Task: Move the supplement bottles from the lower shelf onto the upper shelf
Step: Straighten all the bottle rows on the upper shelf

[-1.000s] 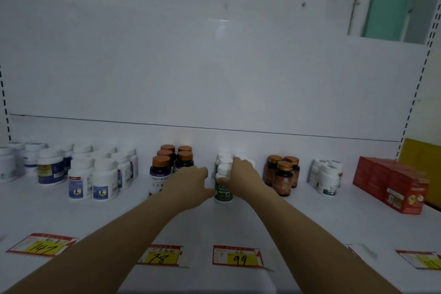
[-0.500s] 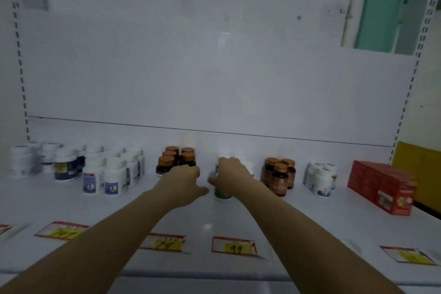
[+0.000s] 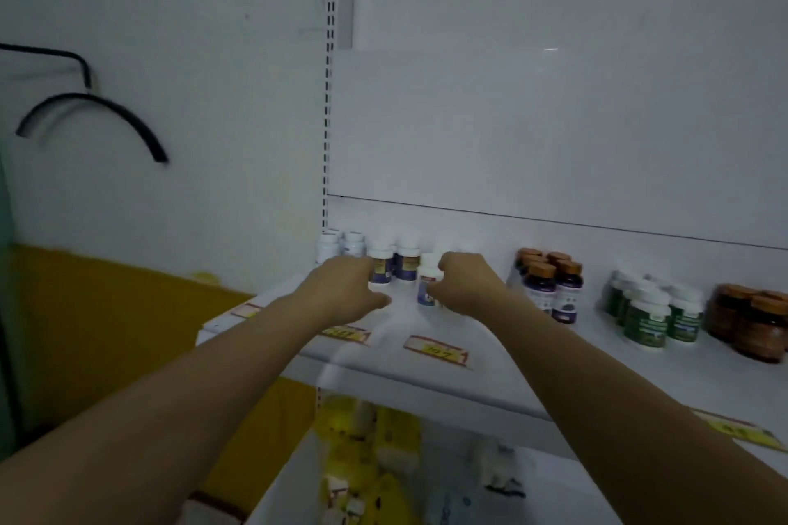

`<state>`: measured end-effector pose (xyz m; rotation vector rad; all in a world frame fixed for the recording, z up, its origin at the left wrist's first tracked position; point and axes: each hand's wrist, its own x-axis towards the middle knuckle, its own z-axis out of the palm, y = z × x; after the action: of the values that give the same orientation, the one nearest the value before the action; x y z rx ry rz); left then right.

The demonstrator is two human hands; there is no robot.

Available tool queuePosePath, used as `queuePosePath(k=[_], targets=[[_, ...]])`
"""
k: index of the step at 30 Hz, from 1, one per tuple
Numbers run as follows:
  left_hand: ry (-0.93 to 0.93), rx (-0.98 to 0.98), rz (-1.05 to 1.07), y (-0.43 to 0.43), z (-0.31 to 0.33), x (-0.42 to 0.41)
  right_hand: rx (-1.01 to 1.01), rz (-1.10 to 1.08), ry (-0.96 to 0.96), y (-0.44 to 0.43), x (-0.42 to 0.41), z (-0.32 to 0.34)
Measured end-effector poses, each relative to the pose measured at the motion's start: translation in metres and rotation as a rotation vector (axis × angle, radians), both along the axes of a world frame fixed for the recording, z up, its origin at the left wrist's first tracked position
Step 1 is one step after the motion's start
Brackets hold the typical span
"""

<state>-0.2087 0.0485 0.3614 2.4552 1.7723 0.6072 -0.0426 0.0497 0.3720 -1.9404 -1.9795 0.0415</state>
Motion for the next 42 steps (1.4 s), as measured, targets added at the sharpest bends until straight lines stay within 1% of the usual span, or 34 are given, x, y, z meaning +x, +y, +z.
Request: queuePosePath(k=[2,6,9,13,17,20,25,26,28,32,34,37,42], targets=[[0.020,-0.012,0.040,0.004,0.001,-0.043,-0.009,0.020,0.023,0.010,-0.039,-0.005],[0.008,-0.052,0.084,0.016,-0.001,-0.113,-0.058,0.025,-0.002,0.025,-0.100,-0.013],[-0.019,-0.073,0.087,0.035,-0.007,-0.141,-0.078,0.027,-0.032,0.040,-0.129,-0.016],[-0.059,-0.091,0.071,0.076,-0.019,-0.158,-0.091,0.013,-0.047,0.074,-0.154,-0.020],[-0.124,-0.123,0.073,0.128,-0.033,-0.163,-0.070,0.027,-0.021,0.123,-0.168,-0.027],[-0.129,-0.187,0.056,0.166,-0.038,-0.160,-0.119,-0.018,0.040,0.162,-0.169,-0.032],[-0.189,-0.250,-0.014,0.218,-0.041,-0.143,-0.102,-0.059,0.105,0.209,-0.165,-0.040],[-0.205,-0.268,-0.032,0.228,-0.042,-0.139,-0.111,-0.065,0.111,0.215,-0.164,-0.042],[-0.227,-0.303,-0.075,0.245,-0.044,-0.131,-0.113,-0.089,0.180,0.226,-0.162,-0.046],[-0.296,-0.300,-0.203,0.280,-0.050,-0.122,-0.106,-0.126,0.294,0.245,-0.161,-0.053],[-0.321,-0.293,-0.262,0.290,-0.054,-0.120,-0.125,-0.179,0.331,0.251,-0.163,-0.057],[-0.350,-0.302,-0.330,0.303,-0.062,-0.119,-0.143,-0.224,0.340,0.258,-0.161,-0.061],[-0.389,-0.349,-0.357,0.315,-0.069,-0.124,-0.151,-0.265,0.316,0.258,-0.164,-0.056]])
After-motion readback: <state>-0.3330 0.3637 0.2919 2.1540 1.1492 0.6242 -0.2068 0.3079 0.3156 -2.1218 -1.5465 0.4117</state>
